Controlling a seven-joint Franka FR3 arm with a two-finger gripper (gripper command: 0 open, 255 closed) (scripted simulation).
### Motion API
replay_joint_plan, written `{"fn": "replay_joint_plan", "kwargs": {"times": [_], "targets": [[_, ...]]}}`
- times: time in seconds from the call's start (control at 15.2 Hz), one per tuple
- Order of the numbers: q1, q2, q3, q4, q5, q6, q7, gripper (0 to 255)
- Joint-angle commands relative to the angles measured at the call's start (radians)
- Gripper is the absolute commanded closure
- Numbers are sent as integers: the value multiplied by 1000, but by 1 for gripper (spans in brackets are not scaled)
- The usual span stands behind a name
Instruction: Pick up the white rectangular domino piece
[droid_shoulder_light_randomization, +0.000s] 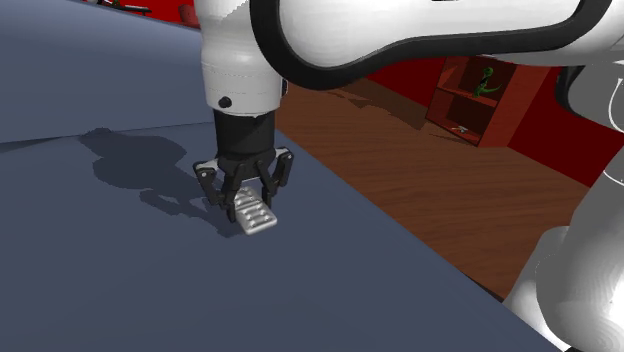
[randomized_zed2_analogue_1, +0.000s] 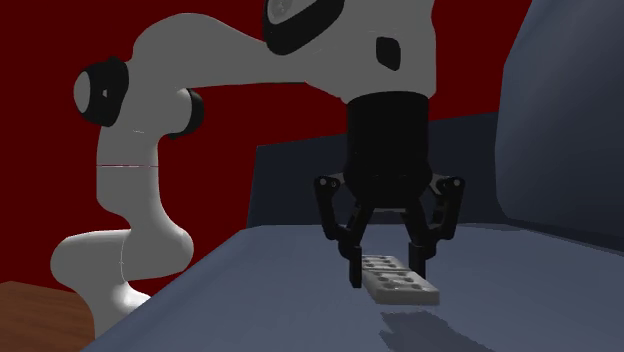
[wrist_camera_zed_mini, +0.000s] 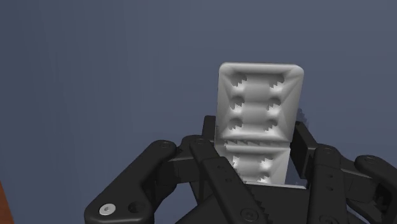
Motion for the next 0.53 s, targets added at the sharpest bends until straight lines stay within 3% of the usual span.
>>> {"fn": "replay_joint_plan", "kwargs": {"times": [0.0, 0.46], "targets": [[1, 2, 1, 28, -1, -27, 1, 255], [9, 24, 5, 146, -14, -128, 9, 255]]}}
